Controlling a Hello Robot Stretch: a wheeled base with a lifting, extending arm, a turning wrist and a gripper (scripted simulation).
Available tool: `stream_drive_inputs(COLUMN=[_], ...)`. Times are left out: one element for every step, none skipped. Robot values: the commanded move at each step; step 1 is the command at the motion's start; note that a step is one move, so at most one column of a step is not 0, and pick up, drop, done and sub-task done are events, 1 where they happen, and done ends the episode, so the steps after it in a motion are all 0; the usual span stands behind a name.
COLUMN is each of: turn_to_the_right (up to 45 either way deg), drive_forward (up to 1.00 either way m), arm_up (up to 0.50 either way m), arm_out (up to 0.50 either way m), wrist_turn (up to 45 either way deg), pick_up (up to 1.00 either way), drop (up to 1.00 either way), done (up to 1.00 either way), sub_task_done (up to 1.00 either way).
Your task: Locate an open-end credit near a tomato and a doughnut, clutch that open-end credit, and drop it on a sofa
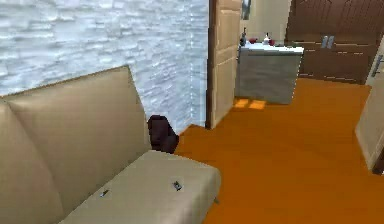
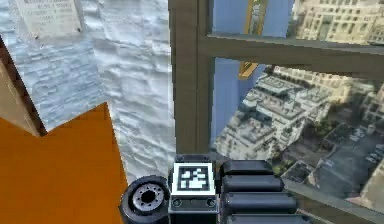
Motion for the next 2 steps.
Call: stream_drive_inputs(turn_to_the_right=[-45.0, -45.0], drive_forward=[0.00, 0.00], arm_up=[0.00, 0.00], arm_out=[0.00, 0.00], wrist_turn=[0.0, 0.0], pick_up=[0.00, 0.00], drop=[0.00, 0.00], done=[0.00, 0.00], sub_task_done=[0.00, 0.00])
